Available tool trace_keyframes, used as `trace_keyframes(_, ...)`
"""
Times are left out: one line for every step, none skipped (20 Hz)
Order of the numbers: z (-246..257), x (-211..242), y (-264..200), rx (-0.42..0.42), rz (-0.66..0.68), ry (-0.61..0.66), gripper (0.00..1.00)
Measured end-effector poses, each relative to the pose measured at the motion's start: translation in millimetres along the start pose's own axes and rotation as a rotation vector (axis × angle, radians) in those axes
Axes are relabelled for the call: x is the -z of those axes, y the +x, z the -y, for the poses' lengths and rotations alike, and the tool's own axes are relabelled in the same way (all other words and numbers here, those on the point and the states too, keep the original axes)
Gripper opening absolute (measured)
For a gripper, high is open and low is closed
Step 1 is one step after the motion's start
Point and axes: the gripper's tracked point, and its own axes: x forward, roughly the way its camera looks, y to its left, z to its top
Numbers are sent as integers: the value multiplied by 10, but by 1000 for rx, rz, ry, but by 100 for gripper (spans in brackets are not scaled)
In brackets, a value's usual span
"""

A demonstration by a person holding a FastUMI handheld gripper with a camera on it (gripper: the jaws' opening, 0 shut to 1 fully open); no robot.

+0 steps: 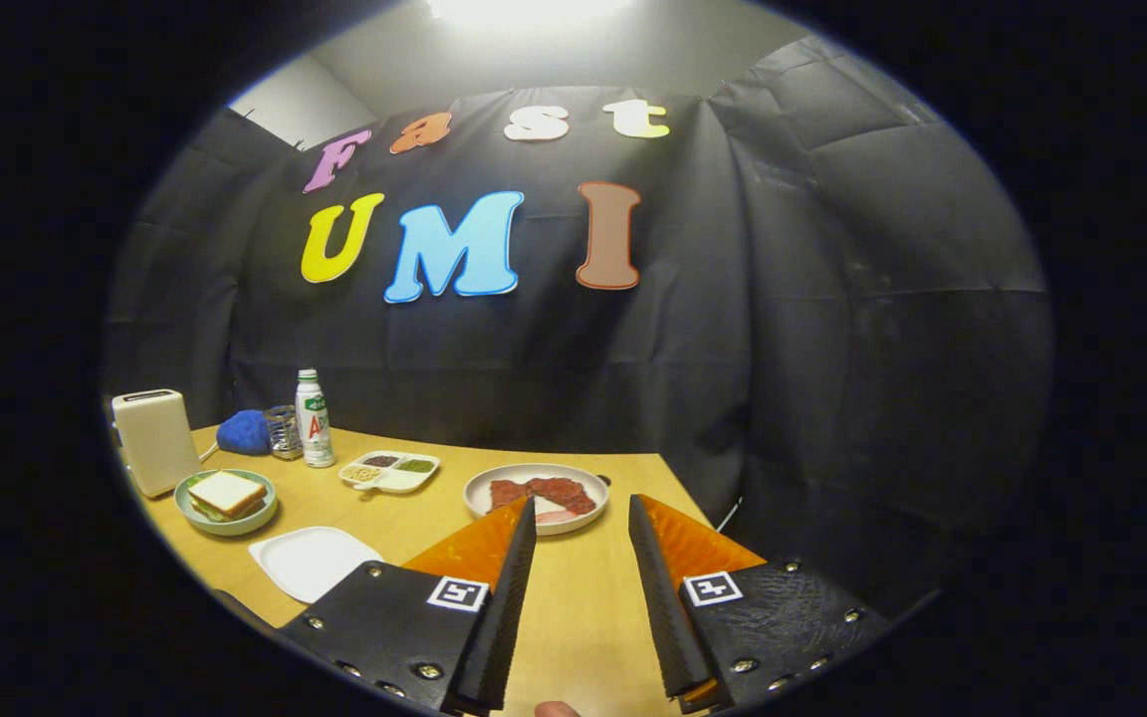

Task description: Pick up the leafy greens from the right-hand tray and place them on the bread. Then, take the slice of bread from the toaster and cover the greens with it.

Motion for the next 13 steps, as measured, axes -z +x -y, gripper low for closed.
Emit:
trace_keyframes(167,25,34,16,0,0,57)
trace_keyframes(316,66,57,25,3,-12,57)
trace_keyframes(459,81,89,29,11,-28,57)
trace_keyframes(589,115,114,34,17,-51,57)
trace_keyframes(716,136,146,36,26,-85,57)
trace_keyframes(854,173,188,58,31,-101,57)
trace_keyframes(939,198,213,57,36,-100,57)
trace_keyframes(1001,232,222,51,40,-84,57)
trace_keyframes(1066,286,221,52,36,-65,57)
trace_keyframes(1130,388,249,57,21,-45,57)
trace_keyframes(1172,456,262,62,14,-11,57)
trace_keyframes(1212,521,255,59,5,18,57)
trace_keyframes(1249,565,233,59,2,33,57)
